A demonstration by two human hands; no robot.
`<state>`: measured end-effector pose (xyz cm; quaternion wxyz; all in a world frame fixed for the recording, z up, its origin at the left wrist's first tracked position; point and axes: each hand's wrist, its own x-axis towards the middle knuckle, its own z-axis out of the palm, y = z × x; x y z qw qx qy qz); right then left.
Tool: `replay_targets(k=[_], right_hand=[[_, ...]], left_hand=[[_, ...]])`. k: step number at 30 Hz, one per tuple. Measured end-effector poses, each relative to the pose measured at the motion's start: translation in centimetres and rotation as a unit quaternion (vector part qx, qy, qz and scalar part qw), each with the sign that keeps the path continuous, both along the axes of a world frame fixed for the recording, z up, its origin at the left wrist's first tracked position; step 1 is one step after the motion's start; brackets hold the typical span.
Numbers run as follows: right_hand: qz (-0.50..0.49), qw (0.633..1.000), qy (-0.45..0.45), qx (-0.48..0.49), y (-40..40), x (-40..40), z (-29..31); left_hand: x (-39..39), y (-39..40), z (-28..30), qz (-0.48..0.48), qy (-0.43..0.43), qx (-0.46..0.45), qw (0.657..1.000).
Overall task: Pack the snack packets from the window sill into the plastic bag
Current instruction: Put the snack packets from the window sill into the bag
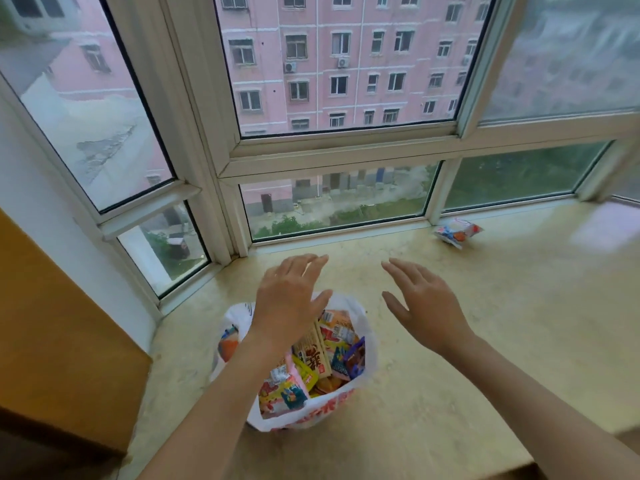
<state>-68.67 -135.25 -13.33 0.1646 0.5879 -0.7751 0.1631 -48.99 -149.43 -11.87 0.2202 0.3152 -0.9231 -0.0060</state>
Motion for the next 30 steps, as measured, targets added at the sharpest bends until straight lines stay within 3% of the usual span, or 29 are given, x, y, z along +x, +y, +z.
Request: replay_targets(k=[8,21,30], right_hand=[[-0.059,0.998,-0.003,0.004,9.7,-2.1,-0.2],[-0.091,0.994,-0.041,0.047,31.3,-7.5,-3.2],[-0.105,0.99,-0.07,0.062,38.2,-12.6,-2.9]], left_hand=[[-3.5,6.5,-1.0,-0.014,-0.008,0.017,1.0],[-10.7,24.6,-3.0,-0.039,-0.062,0.049,0.996],[-16.3,31.4,-4.2,-0.067,-0.102,0.063,0.991]])
